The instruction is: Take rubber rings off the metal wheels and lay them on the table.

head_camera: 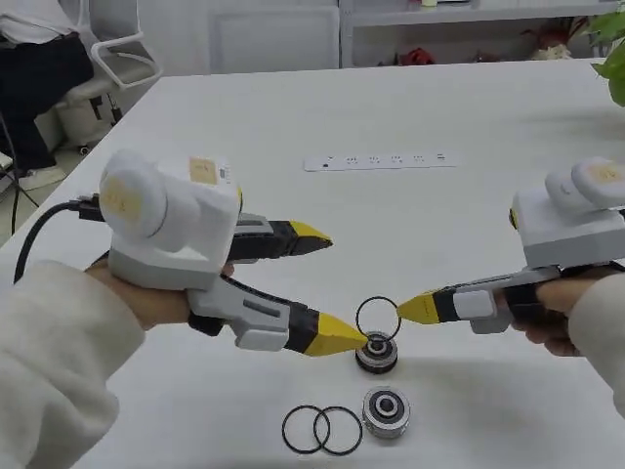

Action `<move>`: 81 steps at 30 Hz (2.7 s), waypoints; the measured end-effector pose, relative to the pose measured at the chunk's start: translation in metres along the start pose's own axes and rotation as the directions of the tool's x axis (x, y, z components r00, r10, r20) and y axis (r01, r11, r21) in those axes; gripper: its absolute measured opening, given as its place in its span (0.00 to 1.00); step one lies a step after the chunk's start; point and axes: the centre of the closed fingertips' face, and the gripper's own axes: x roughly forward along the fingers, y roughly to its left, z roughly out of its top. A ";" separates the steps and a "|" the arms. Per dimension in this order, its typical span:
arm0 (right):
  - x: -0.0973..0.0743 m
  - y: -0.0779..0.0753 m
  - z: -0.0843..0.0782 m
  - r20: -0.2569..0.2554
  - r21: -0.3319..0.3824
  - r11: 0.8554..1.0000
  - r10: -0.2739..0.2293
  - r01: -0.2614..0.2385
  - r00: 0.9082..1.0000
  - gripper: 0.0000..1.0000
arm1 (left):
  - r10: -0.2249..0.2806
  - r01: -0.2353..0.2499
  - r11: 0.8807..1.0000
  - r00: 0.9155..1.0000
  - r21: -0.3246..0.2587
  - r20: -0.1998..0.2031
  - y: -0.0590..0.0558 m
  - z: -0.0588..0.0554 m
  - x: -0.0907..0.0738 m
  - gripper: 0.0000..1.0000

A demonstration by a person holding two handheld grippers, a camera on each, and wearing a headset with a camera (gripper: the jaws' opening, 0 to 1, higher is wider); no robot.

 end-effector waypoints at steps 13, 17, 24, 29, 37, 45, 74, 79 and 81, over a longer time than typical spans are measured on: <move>-0.001 0.023 0.013 0.024 -0.023 0.998 0.052 -0.052 0.998 0.00 | 0.039 -0.039 0.999 0.999 -0.005 0.029 -0.008 0.017 -0.045 0.82; 0.001 0.031 0.013 0.017 -0.034 0.997 0.066 -0.065 0.998 0.00 | 0.066 -0.066 0.998 0.997 -0.008 0.027 -0.010 0.015 -0.062 0.87; 0.005 0.044 0.014 0.003 -0.058 0.994 0.093 -0.092 0.996 0.00 | 0.127 -0.126 0.992 0.991 -0.029 0.035 -0.014 0.009 -0.092 0.93; 0.010 0.052 0.012 -0.016 -0.074 0.991 0.109 -0.110 0.994 0.00 | 0.149 -0.147 0.987 0.988 -0.059 0.032 -0.021 0.000 -0.103 1.00; 0.017 0.062 0.005 -0.049 -0.089 0.987 0.128 -0.132 0.991 0.00 | 0.189 -0.185 0.977 0.981 -0.103 0.032 -0.029 -0.015 -0.118 1.00; 0.025 0.069 -0.005 -0.093 -0.100 0.984 0.142 -0.151 0.985 0.00 | 0.207 -0.202 0.967 0.978 -0.155 0.019 -0.039 -0.034 -0.119 1.00; 0.054 0.082 -0.059 -0.295 -0.115 0.970 0.173 -0.215 0.940 0.00 | 0.209 -0.207 0.947 0.978 -0.244 -0.019 -0.060 -0.071 -0.121 1.00; 0.058 0.082 -0.071 -0.336 -0.121 0.968 0.170 -0.221 0.926 0.00 | 0.210 -0.206 0.947 0.978 -0.248 -0.014 -0.062 -0.069 -0.120 1.00; 0.060 0.081 -0.078 -0.358 -0.127 0.967 0.161 -0.219 0.920 0.00 | 0.210 -0.207 0.946 0.978 -0.249 -0.017 -0.062 -0.070 -0.120 1.00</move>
